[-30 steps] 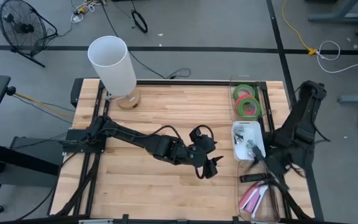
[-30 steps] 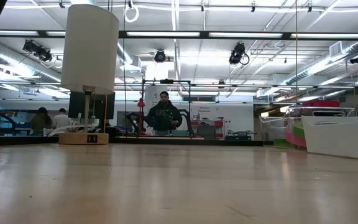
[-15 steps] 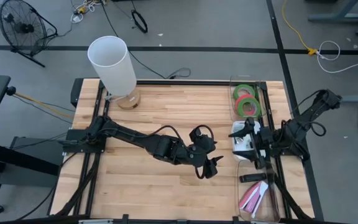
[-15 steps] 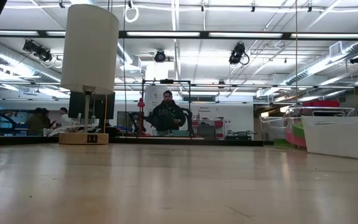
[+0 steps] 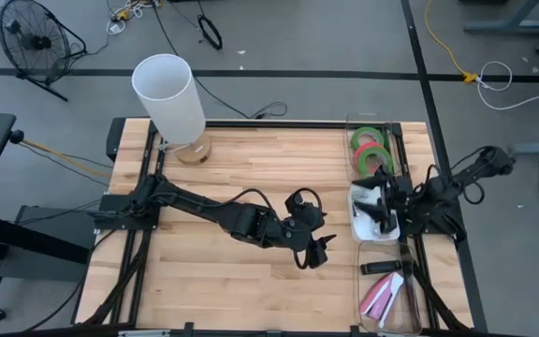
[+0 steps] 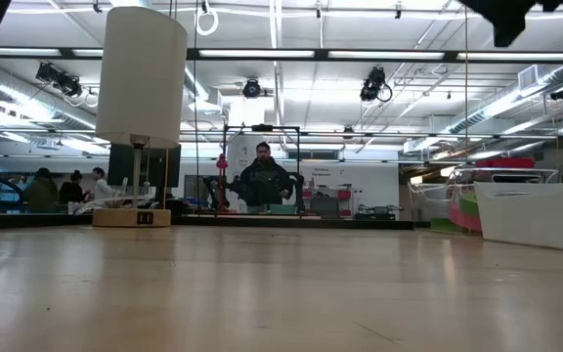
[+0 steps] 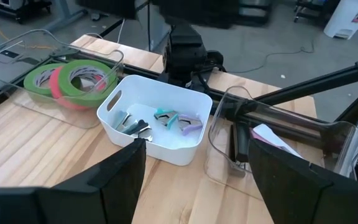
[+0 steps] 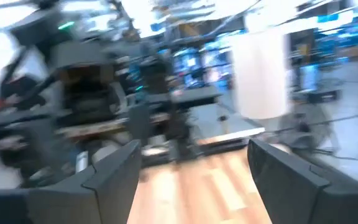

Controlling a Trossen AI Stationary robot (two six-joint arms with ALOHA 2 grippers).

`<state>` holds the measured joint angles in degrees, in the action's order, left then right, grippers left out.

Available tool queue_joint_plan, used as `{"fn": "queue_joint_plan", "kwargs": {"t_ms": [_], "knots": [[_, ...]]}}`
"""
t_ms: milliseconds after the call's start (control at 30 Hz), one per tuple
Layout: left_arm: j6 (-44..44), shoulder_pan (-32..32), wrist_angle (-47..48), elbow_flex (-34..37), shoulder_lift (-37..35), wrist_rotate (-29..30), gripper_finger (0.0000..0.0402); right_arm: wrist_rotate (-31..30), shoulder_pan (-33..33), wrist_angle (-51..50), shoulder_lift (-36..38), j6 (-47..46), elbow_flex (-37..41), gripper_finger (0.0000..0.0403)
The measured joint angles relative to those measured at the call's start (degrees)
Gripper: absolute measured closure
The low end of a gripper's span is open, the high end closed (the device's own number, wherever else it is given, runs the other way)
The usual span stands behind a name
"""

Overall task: Pick and place Stapler, Stapler remover, tape
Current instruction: Return to Home Position

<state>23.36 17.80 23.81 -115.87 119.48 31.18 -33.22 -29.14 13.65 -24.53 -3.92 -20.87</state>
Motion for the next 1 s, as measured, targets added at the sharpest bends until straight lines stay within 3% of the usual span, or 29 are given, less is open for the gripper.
{"fn": "queue_joint_plan", "kwargs": {"t_ms": [267, 400, 433, 567, 700, 1000], "knots": [[0.02, 0.0, 0.0, 0.0, 0.0, 0.07, 0.012, -6.94, 1.81, 3.92, 9.35, 0.07, 10.38, 0.0112], [0.02, -0.5, 0.0, 0.0, 0.0, -2.39, 0.012, -7.29, 1.81, 8.47, 14.93, 0.03, 19.28, 0.0112], [0.02, -0.71, 0.02, 0.0, 0.0, -3.04, 0.012, -7.65, 1.81, 5.46, 16.45, -0.26, 20.08, 0.0112], [0.02, -1.26, -0.02, 0.0, 0.0, -3.22, 0.012, -7.35, 2.32, -9.82, 20.75, -1.11, 19.96, 0.0112], [0.01, -1.38, 0.06, 0.0, 0.0, -2.95, 0.012, -6.38, 3.86, -8.42, 24.59, -0.64, 20.02, 0.0112], [0.02, -1.36, 0.02, 0.0, 0.0, -3.29, 0.012, -6.55, 10.96, -5.18, 24.52, -0.61, 19.94, 0.0112]]}}
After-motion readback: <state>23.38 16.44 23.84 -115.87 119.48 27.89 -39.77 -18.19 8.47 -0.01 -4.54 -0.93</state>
